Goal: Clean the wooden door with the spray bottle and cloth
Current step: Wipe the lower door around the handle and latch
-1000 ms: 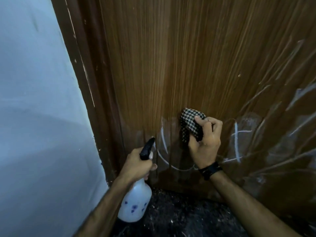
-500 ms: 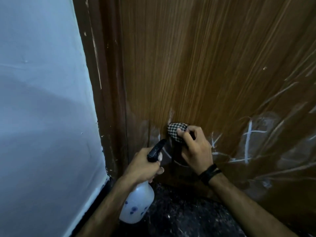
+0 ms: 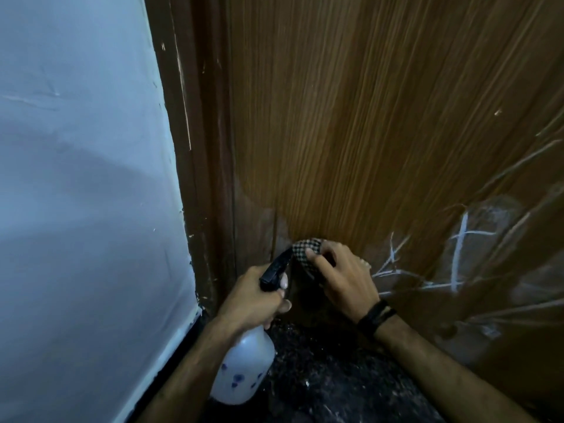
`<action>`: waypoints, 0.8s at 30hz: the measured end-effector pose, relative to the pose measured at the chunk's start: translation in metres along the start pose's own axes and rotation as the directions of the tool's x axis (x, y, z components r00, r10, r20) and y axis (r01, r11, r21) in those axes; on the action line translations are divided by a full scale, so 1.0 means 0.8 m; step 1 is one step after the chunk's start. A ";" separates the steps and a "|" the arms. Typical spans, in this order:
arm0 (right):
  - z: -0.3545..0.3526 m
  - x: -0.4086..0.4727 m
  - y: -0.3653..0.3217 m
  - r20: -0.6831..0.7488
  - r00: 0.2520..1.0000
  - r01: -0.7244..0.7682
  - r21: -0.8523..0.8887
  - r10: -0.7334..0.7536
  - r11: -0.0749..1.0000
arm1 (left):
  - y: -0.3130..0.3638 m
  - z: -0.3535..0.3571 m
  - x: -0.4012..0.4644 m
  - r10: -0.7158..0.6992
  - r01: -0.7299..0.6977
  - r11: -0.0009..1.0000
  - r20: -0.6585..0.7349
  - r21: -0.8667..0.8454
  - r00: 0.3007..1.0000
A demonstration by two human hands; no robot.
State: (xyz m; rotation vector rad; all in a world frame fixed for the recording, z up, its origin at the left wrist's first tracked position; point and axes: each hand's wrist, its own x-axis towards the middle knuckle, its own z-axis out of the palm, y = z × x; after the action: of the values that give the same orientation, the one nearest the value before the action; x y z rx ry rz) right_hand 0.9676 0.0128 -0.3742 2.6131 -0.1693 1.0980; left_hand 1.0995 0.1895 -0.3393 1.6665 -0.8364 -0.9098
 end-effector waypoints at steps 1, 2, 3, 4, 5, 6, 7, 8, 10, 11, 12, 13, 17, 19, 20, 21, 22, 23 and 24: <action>0.001 -0.009 0.002 0.011 1.000 -0.021 0.015 0.021 1.000 | -0.005 -0.002 -0.001 -0.008 0.008 1.000 0.000 0.001 1.000; -0.002 -0.012 0.006 0.005 0.999 -0.052 0.029 0.052 0.998 | -0.009 -0.004 -0.001 -0.015 0.015 1.000 0.002 -0.006 1.000; -0.006 -0.007 0.010 -0.023 0.996 -0.086 0.045 0.087 0.995 | -0.013 -0.005 -0.001 -0.021 0.021 1.000 0.000 -0.009 1.000; -0.012 0.005 0.011 -0.066 0.990 -0.118 0.059 0.122 0.991 | -0.015 -0.007 -0.001 -0.024 0.024 1.000 -0.006 -0.003 1.000; -0.018 0.021 0.010 -0.113 0.981 -0.148 0.066 0.155 0.987 | -0.017 -0.008 0.000 -0.026 0.026 1.000 -0.014 0.006 1.000; -0.025 0.040 0.008 -0.150 0.971 -0.176 0.074 0.186 0.982 | -0.019 -0.008 0.001 -0.028 0.028 0.999 -0.024 0.015 0.999; -0.030 0.059 0.005 -0.173 0.961 -0.202 0.087 0.215 0.976 | -0.020 -0.008 0.001 -0.030 0.031 0.999 -0.038 0.018 0.999; -0.035 0.077 0.001 -0.180 0.955 -0.222 0.100 0.237 0.970 | -0.021 -0.009 0.002 -0.032 0.032 0.999 -0.052 0.015 0.998; -0.042 0.103 -0.006 -0.158 0.961 -0.215 0.086 0.226 0.973 | -0.021 -0.007 0.005 -0.041 0.041 0.999 -0.075 -0.004 0.996; -0.044 0.109 -0.008 -0.131 0.974 -0.178 0.058 0.185 0.982 | -0.021 -0.006 0.007 -0.050 0.049 0.999 -0.082 -0.011 0.995; -0.044 0.108 -0.008 -0.094 0.988 -0.121 0.024 0.123 0.992 | -0.022 -0.006 0.009 -0.060 0.059 0.998 -0.088 -0.016 0.994; -0.042 0.102 -0.006 -0.048 0.998 -0.051 -0.005 0.051 0.999 | -0.022 -0.005 0.010 -0.072 0.071 0.997 -0.095 -0.022 0.993; -0.036 0.053 0.011 0.156 0.981 0.116 -0.013 -0.113 0.993 | -0.026 -0.003 0.009 -0.088 0.084 0.996 -0.090 -0.041 0.992; -0.034 0.036 0.015 0.209 0.970 0.129 -0.011 -0.124 0.992 | -0.029 -0.003 0.008 -0.090 0.085 0.995 -0.083 -0.059 0.993; -0.035 0.035 0.015 0.218 0.968 0.124 -0.006 -0.120 0.992 | -0.031 -0.004 0.007 -0.093 0.087 0.994 -0.085 -0.070 0.992; -0.037 0.040 0.015 0.208 0.972 0.113 0.002 -0.111 0.994 | -0.032 -0.005 0.007 -0.094 0.087 0.993 -0.090 -0.078 0.992; -0.039 0.052 0.014 0.178 0.980 0.095 0.007 -0.094 0.995 | -0.034 -0.006 0.007 -0.090 0.083 0.993 -0.096 -0.081 0.991; -0.043 0.068 0.010 0.133 0.989 0.067 0.006 -0.067 0.998 | -0.034 -0.006 0.007 -0.084 0.076 0.994 -0.104 -0.082 0.991; -0.046 0.089 0.006 0.080 0.996 0.034 0.003 -0.034 0.999 | -0.035 -0.007 0.008 -0.078 0.068 0.994 -0.112 -0.086 0.991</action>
State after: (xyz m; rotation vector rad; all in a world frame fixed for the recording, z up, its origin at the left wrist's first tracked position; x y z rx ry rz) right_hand 0.9917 0.0204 -0.2978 2.6526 -0.1409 0.9838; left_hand 1.1098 0.1933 -0.3666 1.6701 -0.6552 -0.8773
